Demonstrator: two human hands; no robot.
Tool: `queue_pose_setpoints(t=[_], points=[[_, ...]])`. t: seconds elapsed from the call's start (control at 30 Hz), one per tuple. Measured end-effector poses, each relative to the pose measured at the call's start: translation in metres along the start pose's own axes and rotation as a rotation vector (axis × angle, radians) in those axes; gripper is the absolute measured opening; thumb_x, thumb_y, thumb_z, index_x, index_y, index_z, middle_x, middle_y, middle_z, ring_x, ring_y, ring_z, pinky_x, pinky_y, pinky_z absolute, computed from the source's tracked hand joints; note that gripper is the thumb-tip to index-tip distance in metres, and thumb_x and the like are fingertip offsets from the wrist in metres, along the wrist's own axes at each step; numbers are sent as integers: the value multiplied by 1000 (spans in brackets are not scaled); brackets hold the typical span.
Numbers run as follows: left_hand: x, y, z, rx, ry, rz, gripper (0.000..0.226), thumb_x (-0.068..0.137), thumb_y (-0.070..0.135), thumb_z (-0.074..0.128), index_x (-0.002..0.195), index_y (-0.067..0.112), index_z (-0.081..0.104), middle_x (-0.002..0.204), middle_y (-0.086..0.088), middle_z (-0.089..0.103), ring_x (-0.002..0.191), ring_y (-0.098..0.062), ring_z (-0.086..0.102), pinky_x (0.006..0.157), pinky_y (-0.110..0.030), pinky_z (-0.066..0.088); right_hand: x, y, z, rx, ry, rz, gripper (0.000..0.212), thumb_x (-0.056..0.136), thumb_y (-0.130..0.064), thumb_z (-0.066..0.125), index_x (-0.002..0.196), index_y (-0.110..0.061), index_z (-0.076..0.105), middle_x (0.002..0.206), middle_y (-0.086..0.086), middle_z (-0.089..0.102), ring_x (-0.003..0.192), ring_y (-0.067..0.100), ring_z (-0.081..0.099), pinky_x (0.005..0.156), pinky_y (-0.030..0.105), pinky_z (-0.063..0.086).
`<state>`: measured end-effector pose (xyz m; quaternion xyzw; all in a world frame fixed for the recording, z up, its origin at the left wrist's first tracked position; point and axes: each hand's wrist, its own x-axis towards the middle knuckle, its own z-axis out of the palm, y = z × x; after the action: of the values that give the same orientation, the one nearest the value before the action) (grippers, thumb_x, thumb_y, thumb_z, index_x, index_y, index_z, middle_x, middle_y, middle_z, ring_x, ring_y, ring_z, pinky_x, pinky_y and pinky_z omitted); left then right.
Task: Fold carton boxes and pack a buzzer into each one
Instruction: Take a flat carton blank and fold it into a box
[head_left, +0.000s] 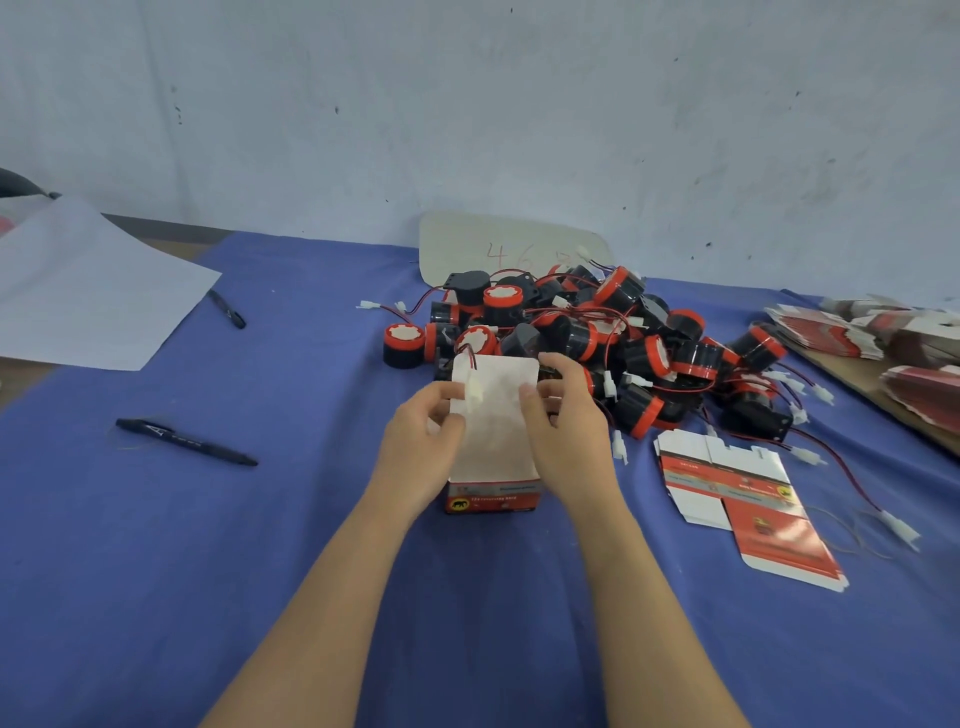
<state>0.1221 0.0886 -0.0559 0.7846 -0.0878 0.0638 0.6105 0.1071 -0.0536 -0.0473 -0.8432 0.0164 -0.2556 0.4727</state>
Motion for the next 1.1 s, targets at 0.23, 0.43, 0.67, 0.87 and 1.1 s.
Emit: queue_pose_setpoints(t=[0.23,0.43,0.67,0.87,1.1], points=[[-8,4,7,7,16,221,29,98,29,50,123,44,47,103,27,56,85,12,53,68,-2,40,4,-5,-8,147,55,29,16,98,-35,48,86,-33,59,66,-13,55,58,-2,50,52,8,38],[-11,11,14,-118,206,118,24,92,40,55,103,24,41,92,17,51,81,6,53,62,-2,40,2,-12,-14,207,-109,63,15,96,-34,53,85,-30,62,78,-9,67,71,-2,60,58,6,43],[-6,9,10,-196,184,25,12,94,20,56,97,31,51,94,12,59,76,3,55,52,-3,40,2,-10,-14,140,-221,38,14,96,-19,54,101,-29,63,95,-10,67,88,4,60,71,13,46],[-8,9,12,-169,198,47,14,94,16,54,103,27,54,96,14,58,82,2,55,57,-1,40,1,-9,-7,13,-162,4,25,94,-18,54,81,-40,53,82,-13,60,75,3,53,58,9,38],[-8,17,7,-426,99,-18,42,79,56,58,114,36,47,108,28,52,85,32,48,62,5,39,8,2,-25,257,129,300,9,97,-17,52,94,-18,60,86,2,64,58,6,63,60,20,55]])
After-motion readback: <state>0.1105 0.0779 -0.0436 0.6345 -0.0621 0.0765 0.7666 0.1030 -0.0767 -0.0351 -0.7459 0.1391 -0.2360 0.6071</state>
